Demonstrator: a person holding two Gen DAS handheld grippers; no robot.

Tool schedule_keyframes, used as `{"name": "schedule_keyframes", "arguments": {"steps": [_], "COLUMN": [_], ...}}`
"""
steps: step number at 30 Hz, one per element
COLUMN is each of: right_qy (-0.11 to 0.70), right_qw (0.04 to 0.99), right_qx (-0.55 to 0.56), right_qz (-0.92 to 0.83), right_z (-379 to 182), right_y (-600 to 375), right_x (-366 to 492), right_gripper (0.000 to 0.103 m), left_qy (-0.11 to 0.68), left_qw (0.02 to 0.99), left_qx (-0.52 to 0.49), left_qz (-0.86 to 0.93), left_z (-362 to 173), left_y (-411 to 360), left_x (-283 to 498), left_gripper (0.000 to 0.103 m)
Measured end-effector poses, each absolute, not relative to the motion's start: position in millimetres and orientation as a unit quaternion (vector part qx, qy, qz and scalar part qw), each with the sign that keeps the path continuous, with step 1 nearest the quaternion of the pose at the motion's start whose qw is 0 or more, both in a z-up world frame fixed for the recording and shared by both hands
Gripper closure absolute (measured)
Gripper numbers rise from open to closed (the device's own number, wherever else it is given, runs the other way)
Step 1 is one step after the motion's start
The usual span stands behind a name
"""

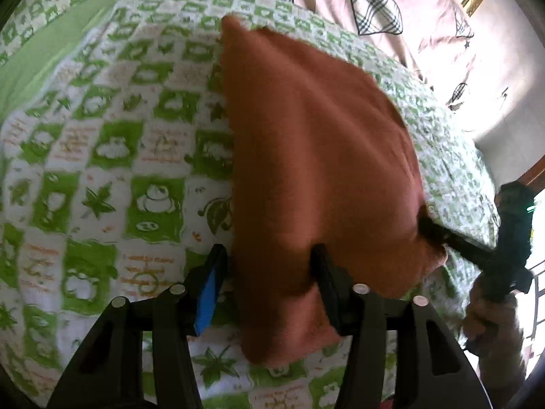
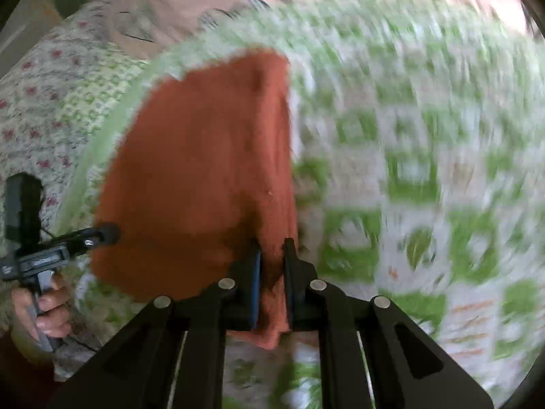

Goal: Fold small clothes
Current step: 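Lower the folded sweater onto the sheet with the right tool and release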

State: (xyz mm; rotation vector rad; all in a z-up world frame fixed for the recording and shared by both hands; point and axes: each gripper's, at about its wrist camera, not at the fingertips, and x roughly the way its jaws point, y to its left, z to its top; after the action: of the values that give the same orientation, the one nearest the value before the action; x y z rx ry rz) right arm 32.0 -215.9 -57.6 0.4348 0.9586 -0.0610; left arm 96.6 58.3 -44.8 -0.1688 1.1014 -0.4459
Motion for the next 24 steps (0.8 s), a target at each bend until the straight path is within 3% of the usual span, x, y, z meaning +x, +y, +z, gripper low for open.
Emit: {"name": "schedule_keyframes", "arguments": {"steps": [5,14,21,24], "right_qy": [0.434,0.38,0.394,0.432], "right_qw": [0.869,0.894,0.886,0.877], "right_qx": [0.233,0.239,0.243,0.209], "right_qz": [-0.031,-0.004,0.041,0.006], "right_z": [-43.2,12.7,2.1,-20.2], "right_y": [-221.1,-221.8,-217.7,-222.3], "right_x": [31.3,67.7,146.7,174.2], "right_gripper": [0.082,0.081,0.081,0.081], "left_qy": [0.511,0.442,0.439,0.474], "left_qw": [0.828,0.851,0.84,0.835], "left_qx": [-0.089,-0.096,-0.122,-0.111], "left_qz": [-0.21,-0.267,-0.295,-0.255], "left_z": [-33.9,20.1,15.2,-6.9], "left_y": [68.0,63.0,39.7,36.4], "left_x": [93.0,109.7,180.5,211.6], "left_gripper": [0.05,0.052,0.052,0.062]}}
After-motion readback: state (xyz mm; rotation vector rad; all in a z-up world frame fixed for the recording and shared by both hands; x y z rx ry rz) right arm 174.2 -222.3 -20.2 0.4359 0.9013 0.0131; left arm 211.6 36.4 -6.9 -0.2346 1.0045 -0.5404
